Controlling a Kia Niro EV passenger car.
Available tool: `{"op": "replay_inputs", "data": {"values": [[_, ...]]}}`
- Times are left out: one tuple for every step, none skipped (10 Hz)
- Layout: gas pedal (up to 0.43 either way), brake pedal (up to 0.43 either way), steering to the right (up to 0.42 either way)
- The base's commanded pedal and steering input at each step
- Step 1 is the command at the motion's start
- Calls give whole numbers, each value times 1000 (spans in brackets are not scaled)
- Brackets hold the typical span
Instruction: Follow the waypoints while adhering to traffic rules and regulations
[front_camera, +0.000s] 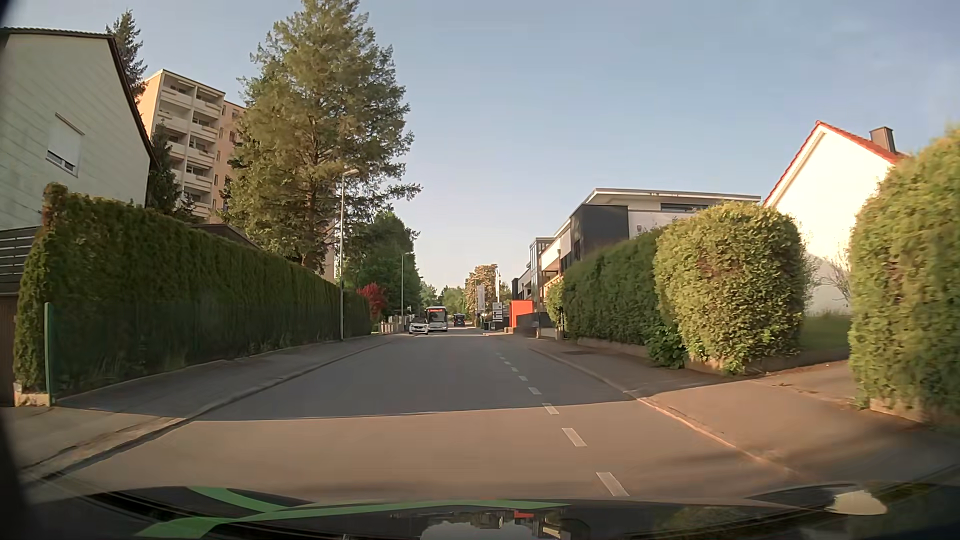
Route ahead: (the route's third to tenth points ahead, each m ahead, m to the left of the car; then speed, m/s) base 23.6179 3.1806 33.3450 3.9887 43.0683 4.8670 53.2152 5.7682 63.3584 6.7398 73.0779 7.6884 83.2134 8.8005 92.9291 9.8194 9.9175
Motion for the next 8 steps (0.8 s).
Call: {"op": "replay_inputs", "data": {"values": [[169,0,-30],[169,0,-30],[169,0,-30],[169,0,-30],[169,0,-30],[169,0,-30],[169,0,-28],[169,0,-26]]}}
